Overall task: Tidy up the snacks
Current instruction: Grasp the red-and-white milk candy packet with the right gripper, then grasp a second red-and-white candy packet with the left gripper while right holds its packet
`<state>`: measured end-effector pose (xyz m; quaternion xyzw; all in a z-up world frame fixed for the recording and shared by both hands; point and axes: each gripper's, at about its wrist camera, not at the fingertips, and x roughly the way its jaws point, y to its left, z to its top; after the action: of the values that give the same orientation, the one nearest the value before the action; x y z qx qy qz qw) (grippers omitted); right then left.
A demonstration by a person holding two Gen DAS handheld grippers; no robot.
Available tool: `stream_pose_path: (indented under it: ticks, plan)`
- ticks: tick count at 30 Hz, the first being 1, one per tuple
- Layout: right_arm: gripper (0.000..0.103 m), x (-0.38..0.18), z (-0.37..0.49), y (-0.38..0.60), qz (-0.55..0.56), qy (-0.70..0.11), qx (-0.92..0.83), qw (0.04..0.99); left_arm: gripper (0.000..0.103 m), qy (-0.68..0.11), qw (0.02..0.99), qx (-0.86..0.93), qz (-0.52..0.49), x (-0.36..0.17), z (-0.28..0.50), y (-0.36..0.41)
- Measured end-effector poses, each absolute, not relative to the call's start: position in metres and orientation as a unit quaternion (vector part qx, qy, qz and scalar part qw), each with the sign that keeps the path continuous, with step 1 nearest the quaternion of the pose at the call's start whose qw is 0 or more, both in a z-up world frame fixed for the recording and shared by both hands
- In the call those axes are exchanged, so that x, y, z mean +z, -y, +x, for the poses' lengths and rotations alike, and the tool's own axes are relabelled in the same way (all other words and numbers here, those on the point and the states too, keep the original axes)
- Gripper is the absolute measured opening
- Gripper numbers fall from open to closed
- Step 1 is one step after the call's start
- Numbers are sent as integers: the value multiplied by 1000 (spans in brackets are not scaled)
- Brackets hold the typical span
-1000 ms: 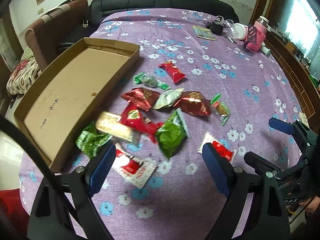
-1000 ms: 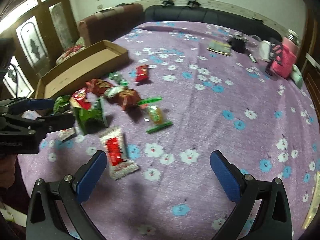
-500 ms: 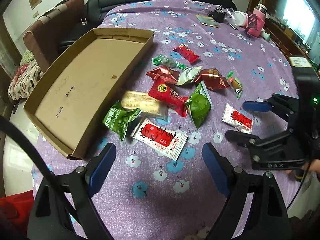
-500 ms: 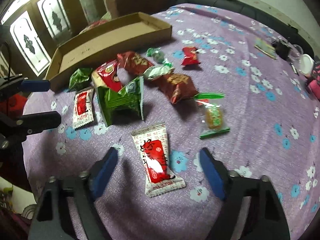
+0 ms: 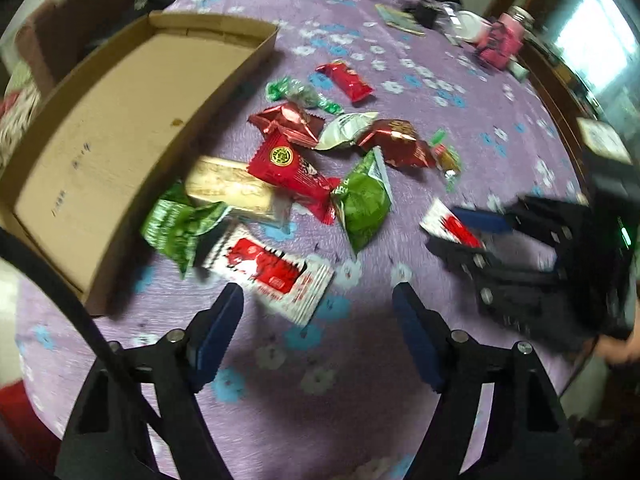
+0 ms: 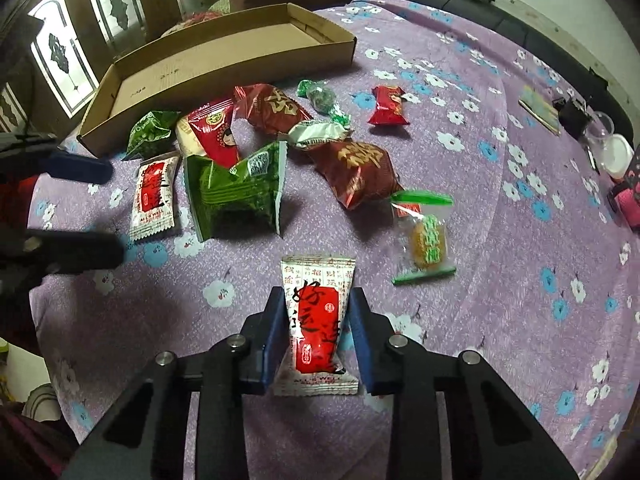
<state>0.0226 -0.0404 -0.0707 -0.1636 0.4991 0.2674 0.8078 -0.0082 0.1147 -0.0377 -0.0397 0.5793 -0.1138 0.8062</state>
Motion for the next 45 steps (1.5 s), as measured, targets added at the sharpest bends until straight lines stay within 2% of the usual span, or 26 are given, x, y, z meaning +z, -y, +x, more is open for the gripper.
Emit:
stream_pose_path:
  ticks: [4,8,12,20,21,22,26,29,39,45]
  plan:
    - [31,-71,21,48,-160,-499,264,809,76,-593,796,-74,-96,-47,3,-113]
    - [31,-71,21,52,-157,-499,264,810,70,-589,792,-18,-161,-52,8,-125]
    - [31,-71,22,53,-157,-497,266,811,56,-590,783,7,-197,-57,9,-140]
    - [30,-71,18,53,-170,-488,273,811,40,-593,759,-4,-270,-59,9,-156]
    - [29,-71,17,54,-171,-487,272,812,39,-593,760,-10,-266,-59,8,-154]
    - [28,-71,16,54,-172,-487,270,812,32,-593,761,-18,-262,-59,6,-150]
    - [26,-70,14,61,-169,-490,267,813,22,-579,782,-29,-228,-50,-1,-140]
    - [26,-70,9,68,-162,-493,265,813,11,-573,791,-44,-212,-46,-3,-136]
    - [26,-70,0,91,-140,-501,253,816,9,-569,789,-41,-226,-50,2,-143]
    - [26,-66,-3,99,-112,-503,258,817,6,-565,799,-63,-195,-44,-7,-123]
